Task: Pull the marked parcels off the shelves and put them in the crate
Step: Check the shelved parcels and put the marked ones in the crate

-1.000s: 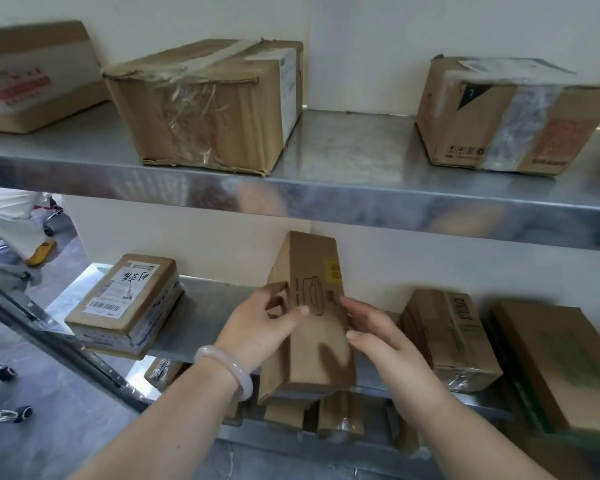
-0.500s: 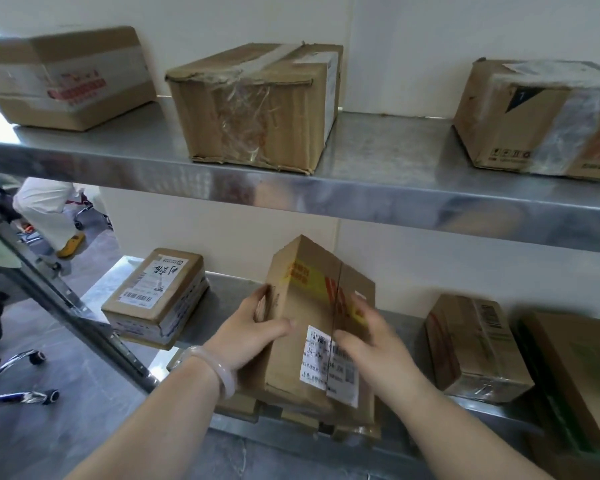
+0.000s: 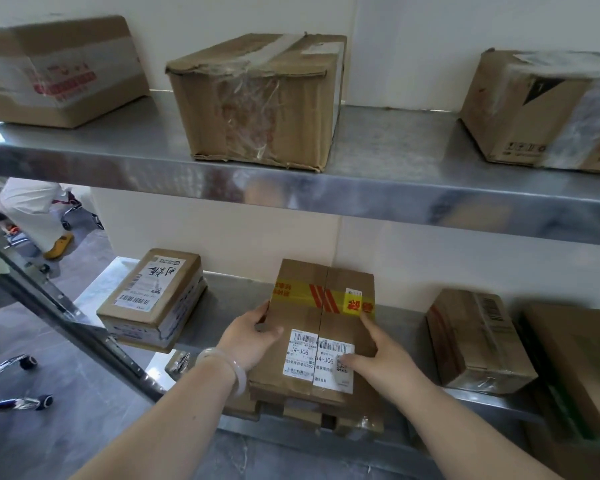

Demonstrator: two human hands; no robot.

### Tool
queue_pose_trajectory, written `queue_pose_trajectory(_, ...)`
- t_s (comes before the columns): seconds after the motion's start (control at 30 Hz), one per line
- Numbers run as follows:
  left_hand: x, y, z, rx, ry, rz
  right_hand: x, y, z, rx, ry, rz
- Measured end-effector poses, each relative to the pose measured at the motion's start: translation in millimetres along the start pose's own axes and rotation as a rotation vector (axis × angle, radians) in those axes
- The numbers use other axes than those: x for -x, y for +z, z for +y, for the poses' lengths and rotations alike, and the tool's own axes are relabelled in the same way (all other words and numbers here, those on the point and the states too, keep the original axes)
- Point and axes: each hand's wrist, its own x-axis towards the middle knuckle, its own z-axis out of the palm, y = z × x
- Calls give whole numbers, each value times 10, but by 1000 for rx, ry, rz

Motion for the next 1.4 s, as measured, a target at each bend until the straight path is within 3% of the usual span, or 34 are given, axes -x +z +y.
queue_pose_trajectory(0.4,-270,196,-44,-434,17,15,-139,34,180,-38,-100,1)
queue_pose_trajectory(0.57,-141,459,333,-690,237,117,-57,-229,131,106,-222,179)
queue_pose_trajectory(0.73,-27,987,763,-591,486,7,158,-745,252,159,-294,421)
queue_pose_trajectory(0.87,1,1515,946,-499,491,-181,292,-1161,485,198,-223,610)
queue_pose_trajectory(1.03,-31,2113,1150,-422,432,-334,364,-1499,826,142,-17,529)
queue_pose_trajectory(1.17,-44,2416,1223,-414,400,-369,349,-1536,991,42,2,433)
queue_pose_trajectory(1.4,-83,2489,1222,-313,291,-231,409,-1477,985,-273,-59,417)
